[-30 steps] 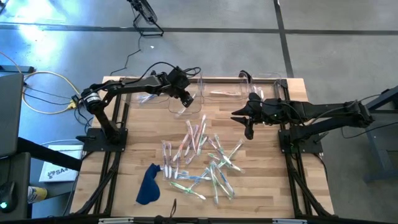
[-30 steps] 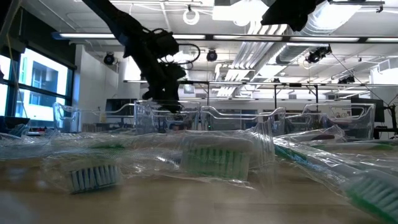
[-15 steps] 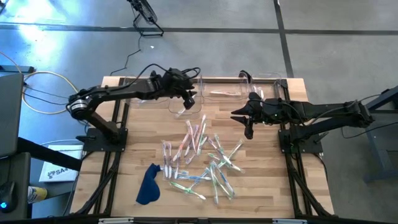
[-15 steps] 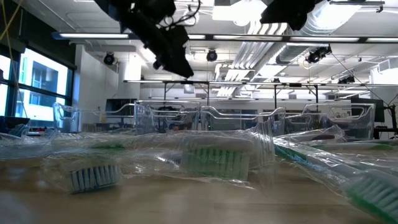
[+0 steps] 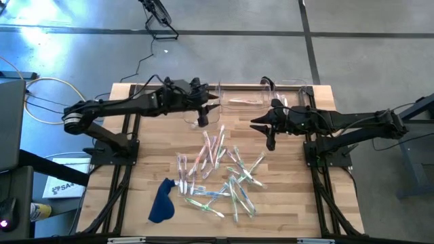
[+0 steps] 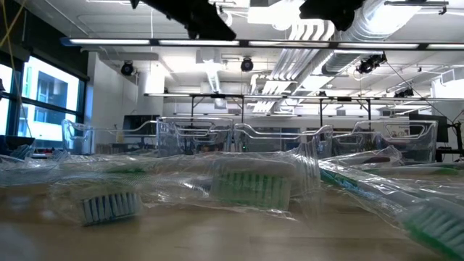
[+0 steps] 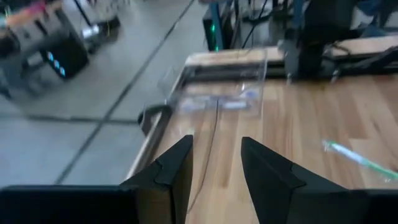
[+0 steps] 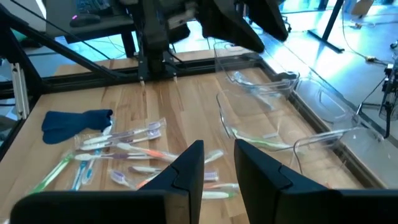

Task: Pick & Place Toothbrushes
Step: Put the orange toothbrush into the middle right transparent bin

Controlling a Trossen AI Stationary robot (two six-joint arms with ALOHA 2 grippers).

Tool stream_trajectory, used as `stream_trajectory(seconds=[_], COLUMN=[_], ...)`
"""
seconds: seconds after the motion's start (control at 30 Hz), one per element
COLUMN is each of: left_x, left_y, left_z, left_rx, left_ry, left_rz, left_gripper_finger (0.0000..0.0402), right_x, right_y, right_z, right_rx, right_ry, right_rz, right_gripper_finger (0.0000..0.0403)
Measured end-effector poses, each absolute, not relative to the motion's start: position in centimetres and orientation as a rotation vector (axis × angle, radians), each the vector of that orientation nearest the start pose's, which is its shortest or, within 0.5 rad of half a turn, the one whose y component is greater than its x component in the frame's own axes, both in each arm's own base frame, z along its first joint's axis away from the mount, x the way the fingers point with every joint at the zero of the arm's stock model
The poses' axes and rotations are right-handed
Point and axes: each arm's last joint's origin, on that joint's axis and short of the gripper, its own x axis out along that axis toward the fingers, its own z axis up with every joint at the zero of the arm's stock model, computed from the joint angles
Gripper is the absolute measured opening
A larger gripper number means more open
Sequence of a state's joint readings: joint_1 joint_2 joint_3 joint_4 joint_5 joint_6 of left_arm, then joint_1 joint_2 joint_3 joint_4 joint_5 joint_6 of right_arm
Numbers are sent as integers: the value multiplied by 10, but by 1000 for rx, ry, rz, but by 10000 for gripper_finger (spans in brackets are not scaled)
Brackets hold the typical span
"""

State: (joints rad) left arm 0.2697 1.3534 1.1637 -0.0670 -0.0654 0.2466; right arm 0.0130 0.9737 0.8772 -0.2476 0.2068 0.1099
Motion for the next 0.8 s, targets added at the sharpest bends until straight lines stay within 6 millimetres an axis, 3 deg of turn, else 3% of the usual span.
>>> stream_trajectory(seconds=[0.2, 0.57, 0.8], left_x=[291, 292, 280], left_y=[70, 42, 28], left_z=[362, 366, 379], left_rx=[299, 382, 422], left_ry=[243, 225, 178], left_rz=[258, 160, 123], left_gripper_finger=[132, 132, 132], right_x=[212, 211, 211], right_y=[-3, -3, -3], right_z=[325, 325, 325], right_rx=[62, 61, 82], right_ry=[334, 341, 341], right_rz=[-210, -209, -206], right_gripper_finger=[81, 81, 81])
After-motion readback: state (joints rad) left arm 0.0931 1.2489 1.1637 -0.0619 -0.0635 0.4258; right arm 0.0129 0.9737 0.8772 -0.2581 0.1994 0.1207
